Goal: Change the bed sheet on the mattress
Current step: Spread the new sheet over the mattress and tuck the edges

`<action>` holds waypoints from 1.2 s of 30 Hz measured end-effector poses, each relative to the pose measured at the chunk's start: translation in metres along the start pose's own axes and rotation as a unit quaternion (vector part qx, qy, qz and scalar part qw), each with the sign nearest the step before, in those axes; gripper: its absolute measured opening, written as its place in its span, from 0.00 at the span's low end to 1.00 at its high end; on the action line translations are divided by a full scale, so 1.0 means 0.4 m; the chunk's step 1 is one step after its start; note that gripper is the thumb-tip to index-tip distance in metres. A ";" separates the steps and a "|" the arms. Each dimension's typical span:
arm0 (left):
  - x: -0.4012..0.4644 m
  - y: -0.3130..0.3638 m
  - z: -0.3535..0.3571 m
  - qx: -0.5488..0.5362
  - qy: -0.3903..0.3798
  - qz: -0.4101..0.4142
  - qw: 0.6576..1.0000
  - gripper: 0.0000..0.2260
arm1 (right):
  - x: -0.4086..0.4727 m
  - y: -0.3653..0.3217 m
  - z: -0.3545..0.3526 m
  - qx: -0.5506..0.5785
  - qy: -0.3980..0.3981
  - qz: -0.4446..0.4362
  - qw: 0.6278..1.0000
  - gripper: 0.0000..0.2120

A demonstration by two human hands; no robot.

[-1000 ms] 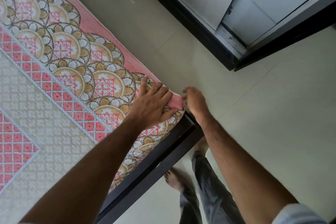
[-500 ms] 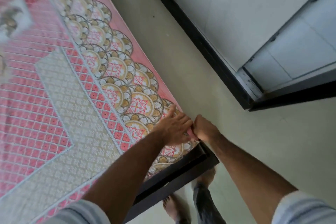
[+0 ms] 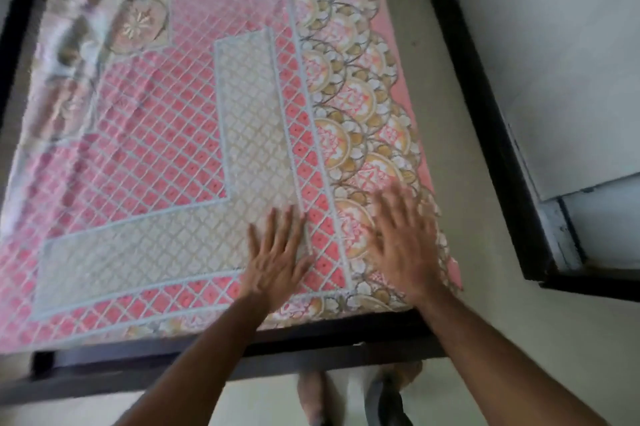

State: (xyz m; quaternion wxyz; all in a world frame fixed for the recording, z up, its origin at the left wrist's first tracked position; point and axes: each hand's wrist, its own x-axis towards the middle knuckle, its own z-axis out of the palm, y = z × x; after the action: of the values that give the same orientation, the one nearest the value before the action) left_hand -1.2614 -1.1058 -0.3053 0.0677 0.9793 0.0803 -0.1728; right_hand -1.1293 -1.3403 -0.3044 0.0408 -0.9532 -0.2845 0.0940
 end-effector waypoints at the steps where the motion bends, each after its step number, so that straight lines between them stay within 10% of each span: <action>1: -0.020 0.005 0.008 0.000 0.002 0.016 1.000 0.33 | -0.017 -0.002 -0.009 0.003 -0.006 0.057 0.998 0.35; 9: -0.139 0.076 -0.040 -0.027 -0.055 0.052 0.997 0.35 | -0.033 0.054 -0.114 0.020 -0.180 0.081 0.980 0.44; 17: -0.195 -0.022 -0.113 -0.099 -0.097 -0.130 0.982 0.27 | 0.073 -0.039 -0.107 -0.104 -0.100 -0.229 0.963 0.36; 26: -0.433 -0.369 -0.046 -0.081 -0.096 -0.302 0.945 0.30 | 0.125 -0.518 -0.010 -0.101 -0.128 -0.375 0.913 0.35; 36: -0.784 -0.846 0.009 -0.116 -0.078 -0.269 0.953 0.33 | 0.043 -1.250 0.115 -0.139 -0.141 -0.379 0.904 0.43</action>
State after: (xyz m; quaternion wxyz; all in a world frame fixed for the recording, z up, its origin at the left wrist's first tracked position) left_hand -1.6146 -0.8176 -0.2345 0.1382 0.8904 0.3543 -0.2501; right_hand -1.3919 -0.9124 -0.2863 -0.1002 -0.7460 -0.6375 0.1645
